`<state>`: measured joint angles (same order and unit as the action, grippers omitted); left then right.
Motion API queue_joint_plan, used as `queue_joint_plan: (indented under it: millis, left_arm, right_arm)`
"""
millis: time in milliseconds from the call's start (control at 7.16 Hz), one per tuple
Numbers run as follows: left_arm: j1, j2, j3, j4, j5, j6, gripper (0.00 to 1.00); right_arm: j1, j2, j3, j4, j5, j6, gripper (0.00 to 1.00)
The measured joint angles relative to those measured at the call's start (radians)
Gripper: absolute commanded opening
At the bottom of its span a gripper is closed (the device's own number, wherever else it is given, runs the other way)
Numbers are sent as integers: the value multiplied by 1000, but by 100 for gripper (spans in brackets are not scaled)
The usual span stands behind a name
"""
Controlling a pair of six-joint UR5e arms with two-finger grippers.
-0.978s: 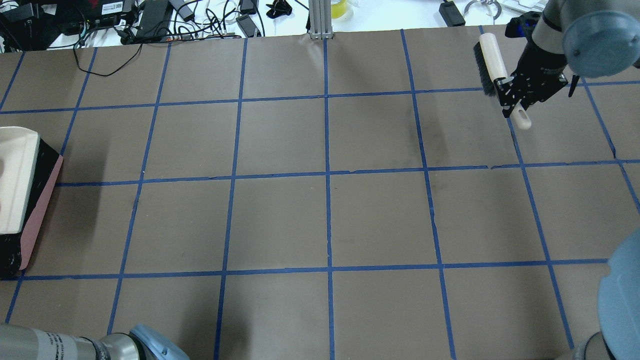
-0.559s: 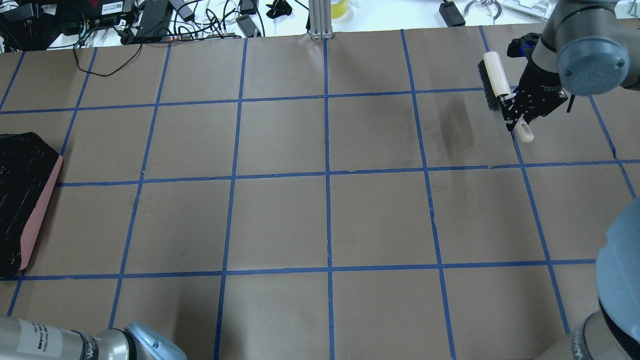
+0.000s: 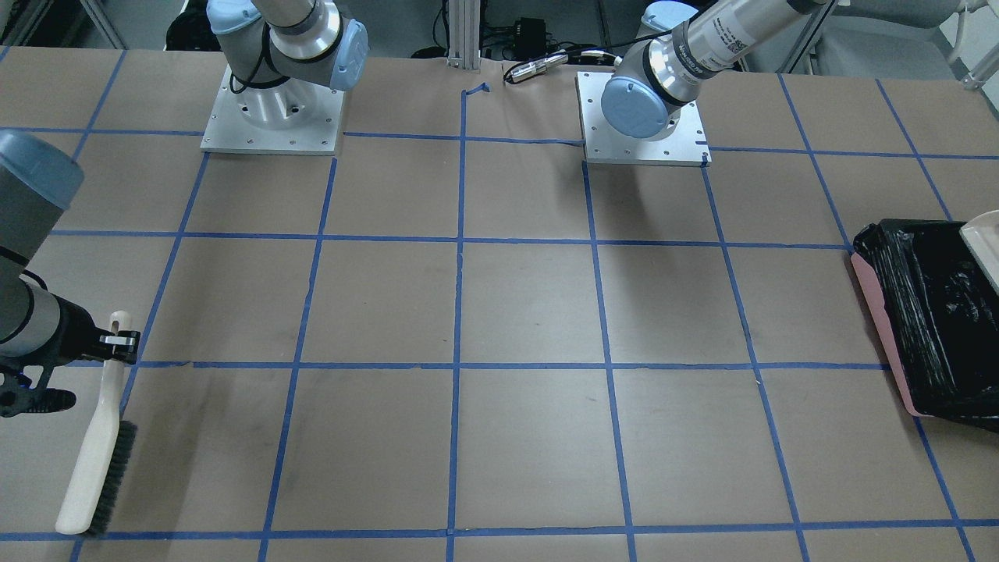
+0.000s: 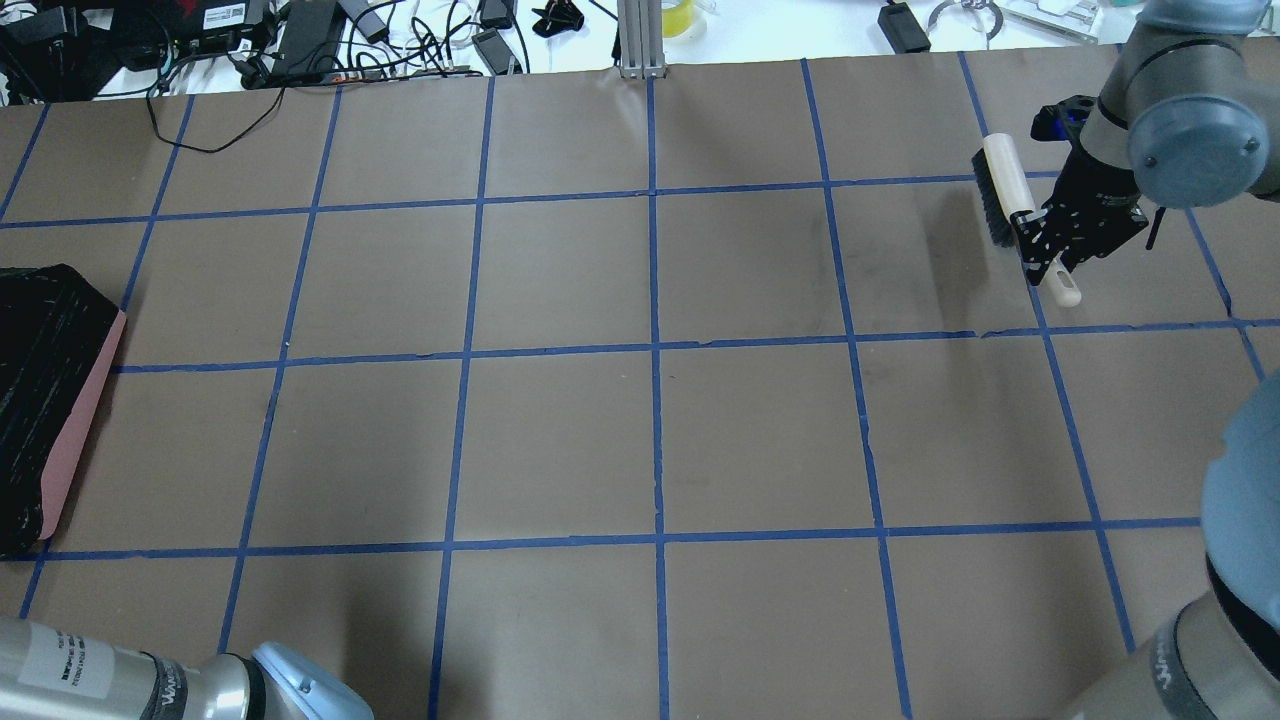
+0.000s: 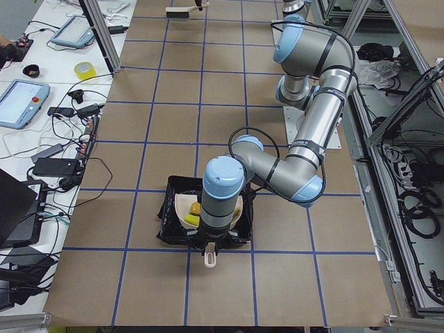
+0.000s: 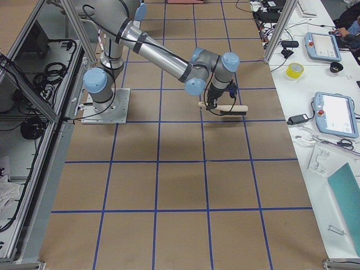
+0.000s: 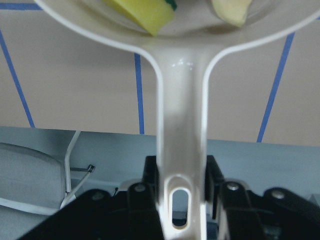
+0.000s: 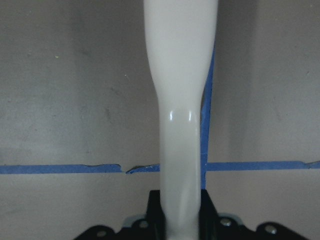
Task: Sweep and dump trash into bin
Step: 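Tilt the dustpan to dump debris into the bin while the right gripper lowers the brush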
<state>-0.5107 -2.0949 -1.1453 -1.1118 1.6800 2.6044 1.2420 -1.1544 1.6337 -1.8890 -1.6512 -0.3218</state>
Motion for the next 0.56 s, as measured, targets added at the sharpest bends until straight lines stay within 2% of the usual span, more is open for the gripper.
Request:
queue_joint_plan:
  millis: [140,279,419,559]
  left_arm:
    - [-33,7,-20,45,65,-26,0]
    - [-59,18,-66,121,104,-12,0]
    - [-69,26,-124,241,117,40,0]
    - [-72,32,-167,341,121,86,0]
  right_arm:
    - [0,12,1,0,0,0,7]
    - [-1,25,1,-1,2,0,49]
    - [-1,32,1,-1,3,-2,99]
    - [-1,33,1,-1,1,-10,100]
